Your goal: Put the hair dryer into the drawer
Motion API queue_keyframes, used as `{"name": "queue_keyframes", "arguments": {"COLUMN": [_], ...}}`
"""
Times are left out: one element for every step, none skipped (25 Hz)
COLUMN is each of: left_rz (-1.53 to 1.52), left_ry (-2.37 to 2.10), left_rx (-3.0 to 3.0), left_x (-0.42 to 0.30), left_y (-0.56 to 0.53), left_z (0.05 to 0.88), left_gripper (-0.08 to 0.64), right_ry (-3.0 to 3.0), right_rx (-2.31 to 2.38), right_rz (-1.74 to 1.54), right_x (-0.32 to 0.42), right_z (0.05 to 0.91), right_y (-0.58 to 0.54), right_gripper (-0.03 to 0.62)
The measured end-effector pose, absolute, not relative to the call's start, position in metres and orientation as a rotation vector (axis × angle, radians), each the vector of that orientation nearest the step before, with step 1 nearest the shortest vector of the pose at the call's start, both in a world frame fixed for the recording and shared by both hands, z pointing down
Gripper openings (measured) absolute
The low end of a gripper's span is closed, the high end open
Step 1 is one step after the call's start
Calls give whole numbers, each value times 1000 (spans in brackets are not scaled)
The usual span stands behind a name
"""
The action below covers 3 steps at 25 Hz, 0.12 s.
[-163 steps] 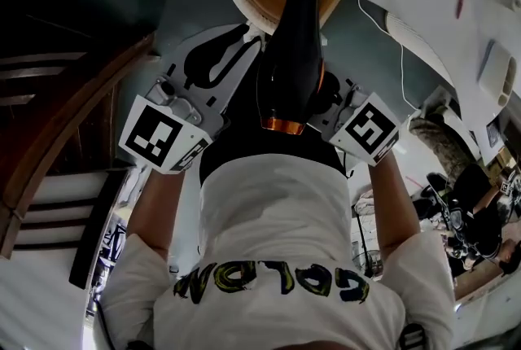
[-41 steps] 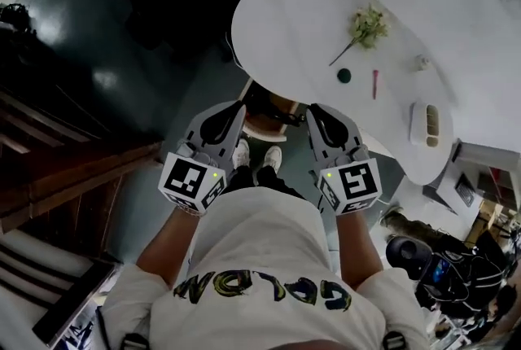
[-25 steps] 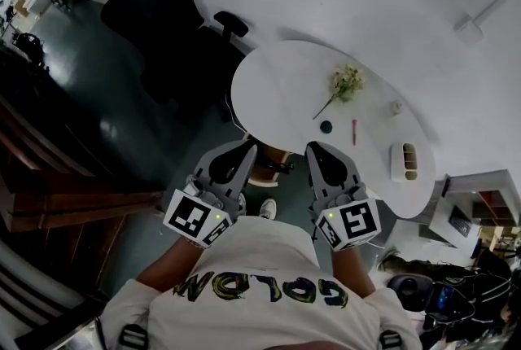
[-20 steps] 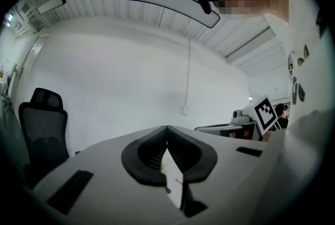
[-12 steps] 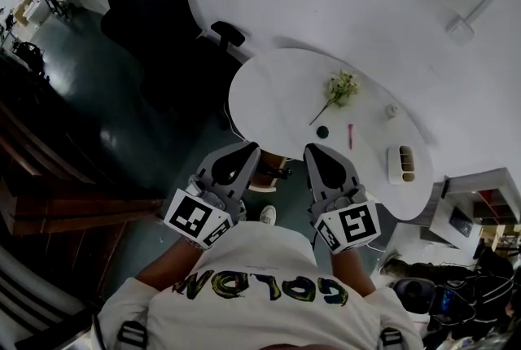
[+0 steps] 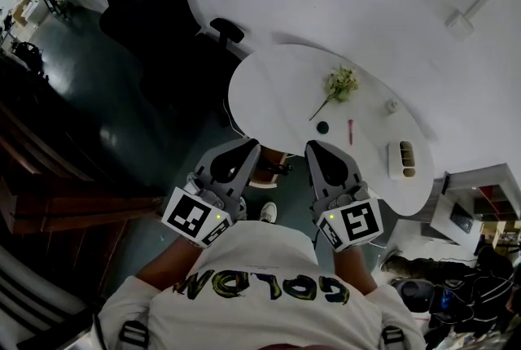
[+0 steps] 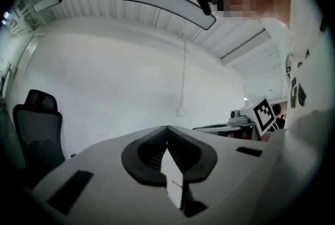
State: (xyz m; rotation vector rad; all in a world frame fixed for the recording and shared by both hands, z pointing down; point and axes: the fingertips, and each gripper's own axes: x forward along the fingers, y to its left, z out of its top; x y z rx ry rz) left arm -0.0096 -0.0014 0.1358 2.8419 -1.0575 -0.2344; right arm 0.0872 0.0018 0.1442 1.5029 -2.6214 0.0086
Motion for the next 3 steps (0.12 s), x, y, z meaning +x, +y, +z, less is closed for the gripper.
{"name": "queue_keyframes", "arguments": {"left_rz": [-238, -242, -245], "left_ry": [-1060, -1063, -1065], "left_rx": [2840, 2837, 2834], "left_x": [-10, -11, -12], "left_y": [-1, 0, 0], "left_z": [136, 136, 136], "left_gripper": [11, 11, 11], "right_ry": [-2621, -2620, -2619], "right_rx": [1504, 1505, 1507], "right_rz": [8, 7, 5], "right_x": [87, 87, 86], "right_z": [144, 144, 143], "right_y": [2, 2, 3], "right_gripper": [12, 12, 12]}}
